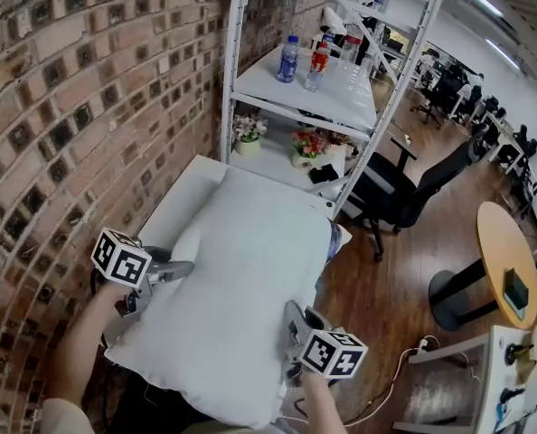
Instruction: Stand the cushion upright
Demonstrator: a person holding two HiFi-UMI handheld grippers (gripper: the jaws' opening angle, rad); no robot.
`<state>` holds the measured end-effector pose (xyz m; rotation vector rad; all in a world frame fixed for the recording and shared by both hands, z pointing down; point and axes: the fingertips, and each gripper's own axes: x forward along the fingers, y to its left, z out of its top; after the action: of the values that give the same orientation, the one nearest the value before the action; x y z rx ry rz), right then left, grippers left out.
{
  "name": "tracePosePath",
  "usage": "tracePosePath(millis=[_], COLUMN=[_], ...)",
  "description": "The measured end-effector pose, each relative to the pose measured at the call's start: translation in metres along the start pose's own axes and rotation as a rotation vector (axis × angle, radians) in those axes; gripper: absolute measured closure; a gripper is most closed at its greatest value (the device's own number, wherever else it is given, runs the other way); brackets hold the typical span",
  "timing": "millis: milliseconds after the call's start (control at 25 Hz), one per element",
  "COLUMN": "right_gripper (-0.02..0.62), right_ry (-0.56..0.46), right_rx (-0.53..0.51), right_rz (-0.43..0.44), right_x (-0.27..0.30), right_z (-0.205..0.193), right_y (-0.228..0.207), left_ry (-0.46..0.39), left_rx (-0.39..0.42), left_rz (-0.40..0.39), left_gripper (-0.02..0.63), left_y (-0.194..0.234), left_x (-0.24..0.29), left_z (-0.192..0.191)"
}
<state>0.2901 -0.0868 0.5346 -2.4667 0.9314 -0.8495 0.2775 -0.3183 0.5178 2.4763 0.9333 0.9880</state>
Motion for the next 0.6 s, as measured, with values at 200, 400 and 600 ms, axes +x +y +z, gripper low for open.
tracePosePath(millis=[200,400,600], right_gripper=[0.563,0.563,0.563], right_ry=[-0.027,-0.063,-0.099], right_rx=[-0.086,-0.155,-0.205], right_rz=[-0.008,-0.013,0.005], right_x=[0.001,0.0,-0.002], right_z=[0.026,0.053,0.073], right_y=[0.011,0.02,0.033], left_ry=[-0.059,-0.134,-0.205], left_rx=[0.025,0.081,0.09], left_rz=[0.031,0.079,0.124], left_gripper=[0.509,0.509,0.511], left_y=[-0.007,-0.021,-0.037], left_x=[-0.016,-0.032,-0.053], left_z=[0.011,0.029,0.047])
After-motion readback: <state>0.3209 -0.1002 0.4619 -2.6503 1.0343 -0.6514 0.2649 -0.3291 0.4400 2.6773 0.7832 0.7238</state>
